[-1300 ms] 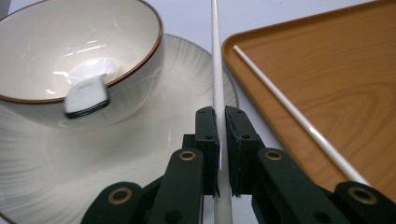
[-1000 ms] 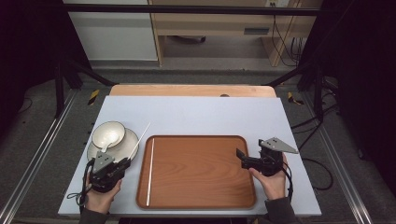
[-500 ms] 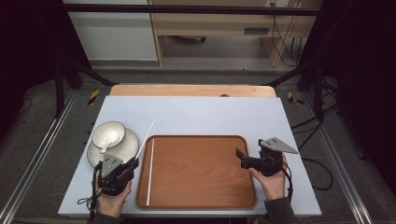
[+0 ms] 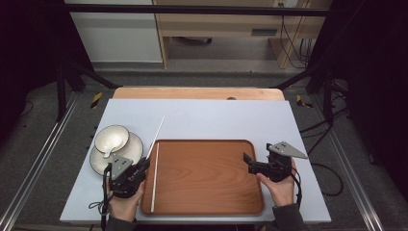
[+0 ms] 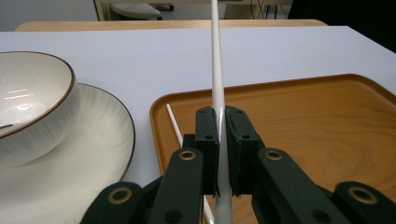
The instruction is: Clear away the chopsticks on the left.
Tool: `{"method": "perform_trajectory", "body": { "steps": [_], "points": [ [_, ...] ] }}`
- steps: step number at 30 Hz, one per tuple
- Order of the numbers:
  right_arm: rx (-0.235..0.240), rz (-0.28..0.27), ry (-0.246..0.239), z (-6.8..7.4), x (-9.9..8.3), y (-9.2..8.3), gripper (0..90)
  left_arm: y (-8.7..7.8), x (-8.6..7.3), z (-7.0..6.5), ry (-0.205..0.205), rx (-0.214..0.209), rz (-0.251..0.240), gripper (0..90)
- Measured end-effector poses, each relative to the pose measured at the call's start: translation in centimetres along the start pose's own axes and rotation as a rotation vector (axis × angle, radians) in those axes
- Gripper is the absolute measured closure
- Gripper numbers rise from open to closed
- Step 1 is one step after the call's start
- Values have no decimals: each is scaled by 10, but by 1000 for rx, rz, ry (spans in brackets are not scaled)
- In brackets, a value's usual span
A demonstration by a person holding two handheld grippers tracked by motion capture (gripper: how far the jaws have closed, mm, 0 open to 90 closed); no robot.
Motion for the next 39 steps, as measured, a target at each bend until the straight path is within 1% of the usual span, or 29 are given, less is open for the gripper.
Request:
{"method": "perform_trajectory", "body": {
  "steps": [1,3,5,7,10,11,13,15,18,20,22,26,30,39],
  "points": [
    [1,0,0,0,0,0,65,1,-1,-2,-5,-8,0,841],
    [1,-2,-1,0,0,0,65,2,-4,-3,-7,-1,-2,841],
    [3,-3,2,0,1,0,65,2,-7,-5,-27,4,-5,841],
    [3,-2,2,0,0,0,65,2,-10,-6,-35,15,-14,841],
    [3,-2,2,0,0,0,65,2,-17,-9,-50,34,-15,841],
    [4,-1,3,0,0,0,65,3,-21,-10,-63,32,-14,841],
    [5,-1,4,1,0,0,65,4,-25,-12,-65,44,-7,841],
    [7,2,2,1,0,0,65,6,-32,-14,-82,48,-2,841],
    [7,3,0,2,0,1,65,11,-38,-16,-115,39,3,841],
    [10,3,0,2,-1,2,65,13,-40,-16,-117,50,8,841],
    [11,3,3,3,-1,2,65,15,-44,-16,-128,49,11,841],
    [9,6,-2,2,-2,3,65,19,-54,-18,-132,58,33,841],
    [11,8,-4,3,-2,3,66,24,-61,-21,-135,54,50,841],
    [10,12,-3,3,-3,4,65,34,-70,-23,-128,74,88,841]
  ]
}}
Point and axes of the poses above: each handheld gripper's, and its own axes: y roughly forward along the jaws, x roughly out of its top, z roughly to its left, the point moved 8 cm from there along y, roughly forward along the jaws, and after that the axes turned 6 degrees about -x, right-handed, at the moved point
